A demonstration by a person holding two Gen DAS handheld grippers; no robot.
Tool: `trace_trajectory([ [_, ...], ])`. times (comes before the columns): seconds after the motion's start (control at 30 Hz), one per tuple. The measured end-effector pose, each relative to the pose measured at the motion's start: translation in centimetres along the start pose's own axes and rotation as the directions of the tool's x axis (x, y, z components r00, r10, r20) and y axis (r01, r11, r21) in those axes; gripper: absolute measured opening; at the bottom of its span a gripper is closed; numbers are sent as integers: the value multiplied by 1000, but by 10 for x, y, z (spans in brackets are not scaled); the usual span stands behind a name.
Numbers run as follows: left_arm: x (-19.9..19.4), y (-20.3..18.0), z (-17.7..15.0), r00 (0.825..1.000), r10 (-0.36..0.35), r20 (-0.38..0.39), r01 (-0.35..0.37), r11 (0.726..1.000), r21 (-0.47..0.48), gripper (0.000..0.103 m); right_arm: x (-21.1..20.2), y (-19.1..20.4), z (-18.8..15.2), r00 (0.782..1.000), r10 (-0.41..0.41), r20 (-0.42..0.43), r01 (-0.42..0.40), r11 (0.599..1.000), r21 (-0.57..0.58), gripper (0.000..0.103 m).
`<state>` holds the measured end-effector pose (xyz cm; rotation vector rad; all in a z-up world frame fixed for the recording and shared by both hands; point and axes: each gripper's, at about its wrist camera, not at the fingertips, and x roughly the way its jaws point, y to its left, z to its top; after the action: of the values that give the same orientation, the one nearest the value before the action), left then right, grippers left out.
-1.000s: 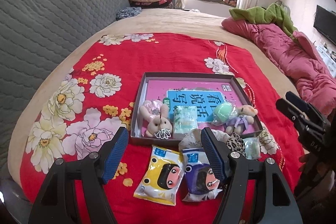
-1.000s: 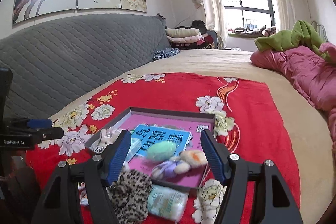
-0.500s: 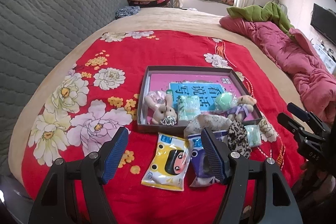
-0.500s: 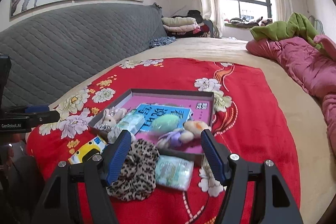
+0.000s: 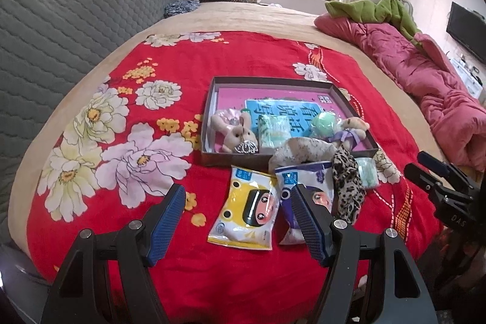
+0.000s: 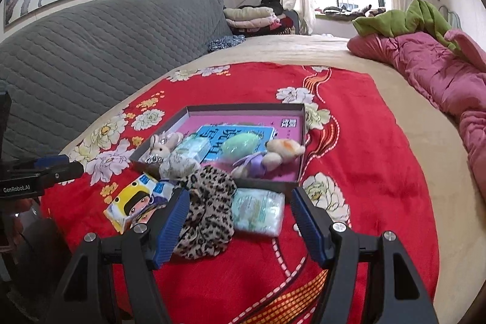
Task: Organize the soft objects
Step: 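Move both open tools toward the items lying beside the box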
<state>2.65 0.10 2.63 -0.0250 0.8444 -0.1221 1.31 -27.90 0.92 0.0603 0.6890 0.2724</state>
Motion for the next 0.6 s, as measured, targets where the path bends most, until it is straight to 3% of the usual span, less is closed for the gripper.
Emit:
trace_trajectory([
  [0.6, 14, -17, -24, 995, -51, -83, 53, 998, 19, 73, 5, 9, -20, 988, -86, -131, 91, 995, 36, 68],
])
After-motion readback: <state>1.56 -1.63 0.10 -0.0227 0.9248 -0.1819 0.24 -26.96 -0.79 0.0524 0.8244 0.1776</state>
